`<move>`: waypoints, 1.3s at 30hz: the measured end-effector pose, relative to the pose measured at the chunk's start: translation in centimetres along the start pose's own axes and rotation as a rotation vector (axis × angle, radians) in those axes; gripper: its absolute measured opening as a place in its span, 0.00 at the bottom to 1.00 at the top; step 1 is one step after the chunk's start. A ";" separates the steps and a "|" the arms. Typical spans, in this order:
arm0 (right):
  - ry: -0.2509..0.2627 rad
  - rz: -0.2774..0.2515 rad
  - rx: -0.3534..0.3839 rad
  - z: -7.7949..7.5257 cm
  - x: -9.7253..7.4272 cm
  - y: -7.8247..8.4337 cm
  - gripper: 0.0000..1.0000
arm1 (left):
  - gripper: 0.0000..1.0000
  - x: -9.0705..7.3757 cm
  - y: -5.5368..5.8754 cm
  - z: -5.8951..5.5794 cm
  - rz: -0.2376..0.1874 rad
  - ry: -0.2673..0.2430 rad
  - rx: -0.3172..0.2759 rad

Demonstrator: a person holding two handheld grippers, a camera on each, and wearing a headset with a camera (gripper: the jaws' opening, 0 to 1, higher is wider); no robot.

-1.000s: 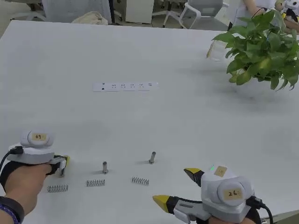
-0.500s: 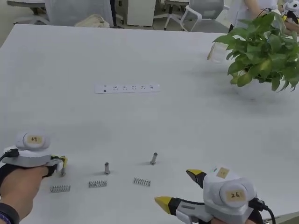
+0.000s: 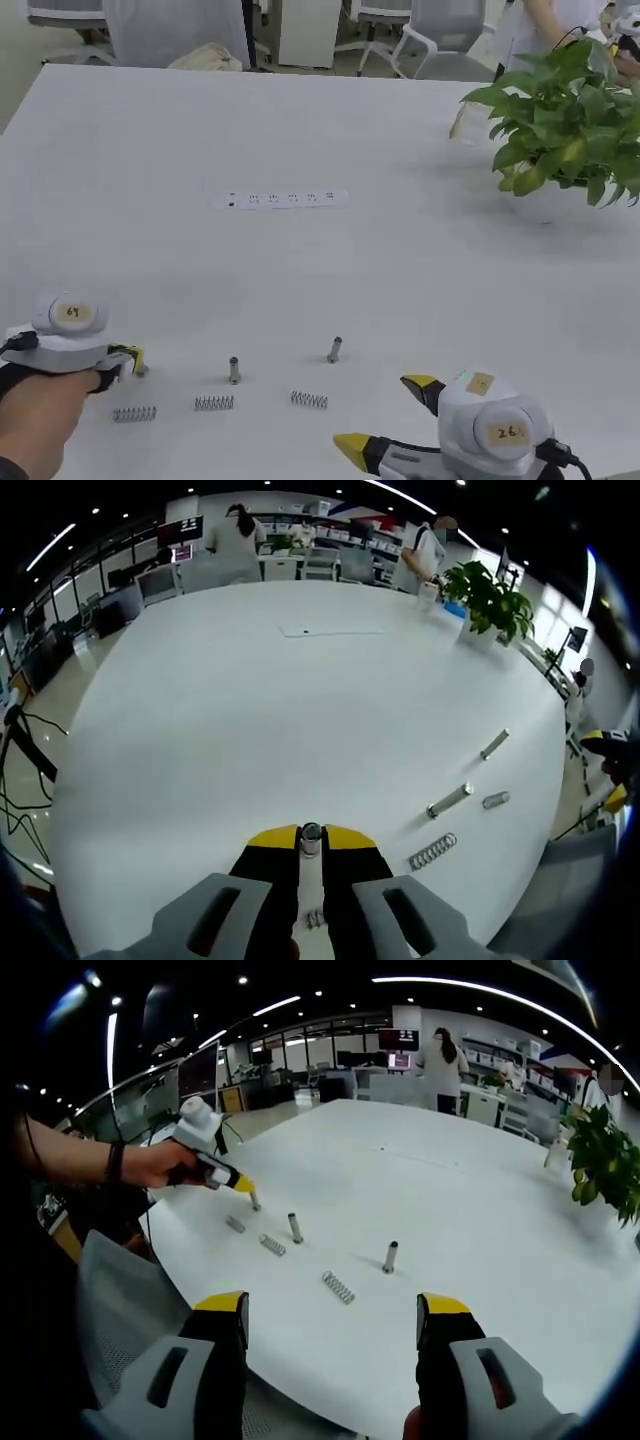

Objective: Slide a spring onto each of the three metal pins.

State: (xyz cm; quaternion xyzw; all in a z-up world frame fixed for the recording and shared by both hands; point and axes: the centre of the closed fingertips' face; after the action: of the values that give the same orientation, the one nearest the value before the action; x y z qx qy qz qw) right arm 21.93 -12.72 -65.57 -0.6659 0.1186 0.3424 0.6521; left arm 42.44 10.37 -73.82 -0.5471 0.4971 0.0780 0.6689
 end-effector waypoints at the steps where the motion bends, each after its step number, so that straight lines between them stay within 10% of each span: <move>1: 0.000 0.000 0.000 0.0 0.0 0.0 0.67 | 0.00 -0.1 0.1 0.0 0.000 -0.001 0.003; 39: 0.010 0.000 0.016 -0.1 -0.3 0.7 0.67 | 0.00 -0.9 2.0 -1.4 0.016 0.000 0.090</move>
State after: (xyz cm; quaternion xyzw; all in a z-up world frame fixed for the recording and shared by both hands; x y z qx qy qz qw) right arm 21.31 -13.03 -65.98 -0.6622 0.1246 0.3381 0.6570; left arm 39.91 10.38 -74.32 -0.5124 0.5045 0.0606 0.6923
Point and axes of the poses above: the centre of the closed fingertips' face, and the gripper's own axes: x roughly forward along the fingers, z roughly to its left, y roughly out of its underside
